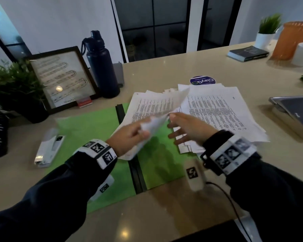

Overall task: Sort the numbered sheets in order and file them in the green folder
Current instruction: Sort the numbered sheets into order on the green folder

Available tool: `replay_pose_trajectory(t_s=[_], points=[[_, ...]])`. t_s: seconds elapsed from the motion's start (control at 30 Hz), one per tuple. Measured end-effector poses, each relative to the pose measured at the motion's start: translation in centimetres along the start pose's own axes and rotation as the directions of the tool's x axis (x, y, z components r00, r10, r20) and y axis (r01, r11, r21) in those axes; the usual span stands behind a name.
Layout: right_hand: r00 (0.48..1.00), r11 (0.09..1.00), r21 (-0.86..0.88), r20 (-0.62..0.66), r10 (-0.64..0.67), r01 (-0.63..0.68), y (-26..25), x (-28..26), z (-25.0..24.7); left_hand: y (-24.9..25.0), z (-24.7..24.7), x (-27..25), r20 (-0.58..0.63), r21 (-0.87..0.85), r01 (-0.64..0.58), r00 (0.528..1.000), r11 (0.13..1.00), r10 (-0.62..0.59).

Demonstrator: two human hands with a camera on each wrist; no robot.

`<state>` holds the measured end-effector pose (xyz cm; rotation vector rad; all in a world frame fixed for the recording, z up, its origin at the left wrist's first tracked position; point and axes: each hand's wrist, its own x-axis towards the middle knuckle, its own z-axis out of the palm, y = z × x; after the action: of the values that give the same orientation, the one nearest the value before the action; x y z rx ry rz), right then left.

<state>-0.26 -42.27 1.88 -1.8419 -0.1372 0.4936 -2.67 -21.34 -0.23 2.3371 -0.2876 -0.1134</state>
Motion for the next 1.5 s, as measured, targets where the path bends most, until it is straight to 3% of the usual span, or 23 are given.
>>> replay_pose_trajectory(t_s=[0.03,0.1,0.17,0.3,0.47,0.53,0.6,0.63,0.7,0.77,0.8,0.87,0.93,1.0,1.03,1.13,1.27,1.33,1.43,1.5], points=[[1.000,0.998,0.056,0.024,0.019,-0.020,0.6,0.7,1.3,0.0,0.4,0.0,0.165,0.037,-0.025,0.986,0.999,0.019],[0.999,0.989,0.145,0.023,0.030,-0.033,1.9,1.8,3.2,-0.6,1.1,0.4,0.309,0.042,0.017,0.951,0.999,-0.029],[0.999,0.988,0.151,-0.028,0.029,-0.024,2.7,2.4,4.0,-0.7,1.1,0.6,0.330,0.016,0.077,0.941,0.997,-0.078],[0.998,0.998,0.069,-0.059,0.010,-0.006,3.5,2.9,4.1,-0.8,0.2,0.4,0.398,0.127,-0.073,0.917,0.989,0.017],[0.997,0.987,0.147,-0.046,0.068,-0.061,4.5,3.4,4.0,-1.2,0.5,0.7,0.343,0.167,-0.088,0.939,0.982,0.026],[0.994,0.987,0.141,-0.066,0.086,-0.076,4.9,3.7,4.2,-1.1,0.3,0.7,0.269,0.186,-0.082,0.963,0.979,0.030],[0.989,0.994,0.093,-0.125,0.076,-0.065,5.3,3.9,4.1,-1.0,-0.1,0.8,0.034,0.200,-0.033,0.999,0.979,0.027],[0.984,0.996,0.070,-0.167,0.067,-0.056,5.3,3.9,4.0,-1.0,-0.3,0.8,-0.125,0.172,0.000,0.992,0.985,0.021],[0.970,0.999,0.036,-0.241,0.036,-0.028,5.5,3.8,3.8,-1.2,-0.9,1.0,-0.386,0.076,0.045,0.922,0.996,-0.013],[0.959,1.000,0.009,-0.284,0.012,-0.009,5.7,3.7,3.6,-1.5,-1.1,1.1,-0.478,0.009,0.077,0.876,0.997,-0.063],[0.955,1.000,0.002,-0.297,0.009,-0.008,5.7,3.6,3.6,-1.5,-1.1,1.2,-0.475,0.024,0.081,0.878,0.996,-0.060],[0.947,1.000,0.002,-0.320,-0.010,0.011,5.6,3.6,3.3,-1.5,-0.9,1.1,-0.348,0.136,0.071,0.937,0.988,-0.019],[0.941,1.000,-0.009,-0.336,-0.029,0.028,5.5,3.4,3.3,-1.8,-0.4,1.1,-0.021,0.324,0.065,0.998,0.944,-0.062],[0.937,0.998,-0.046,-0.342,-0.065,0.052,5.6,3.4,3.6,-2.1,0.1,1.0,0.288,0.519,0.014,0.939,0.855,-0.190],[0.941,0.997,-0.056,-0.333,-0.069,0.053,5.5,3.4,3.8,-2.2,0.2,1.1,0.357,0.556,-0.012,0.906,0.831,-0.226],[0.974,0.999,-0.005,-0.219,-0.053,0.053,4.5,2.6,4.5,-2.5,0.2,1.2,0.381,0.468,0.008,0.900,0.883,-0.210],[1.000,0.967,0.254,-0.024,-0.015,0.021,3.7,2.2,4.6,-2.7,0.4,1.3,0.347,0.375,0.038,0.921,0.926,-0.178],[1.000,0.933,0.361,-0.008,0.010,-0.007,4.0,2.5,4.6,-2.8,0.5,1.4,0.242,0.413,0.068,0.953,0.908,-0.182],[0.999,0.932,0.362,-0.041,0.013,0.003,4.9,3.2,4.3,-2.6,0.1,1.4,0.067,0.338,0.093,0.990,0.936,-0.123],[0.999,0.915,0.403,-0.003,-0.038,0.036,5.1,3.1,4.2,-2.0,0.2,1.1,0.142,0.188,0.038,0.988,0.981,-0.065]])
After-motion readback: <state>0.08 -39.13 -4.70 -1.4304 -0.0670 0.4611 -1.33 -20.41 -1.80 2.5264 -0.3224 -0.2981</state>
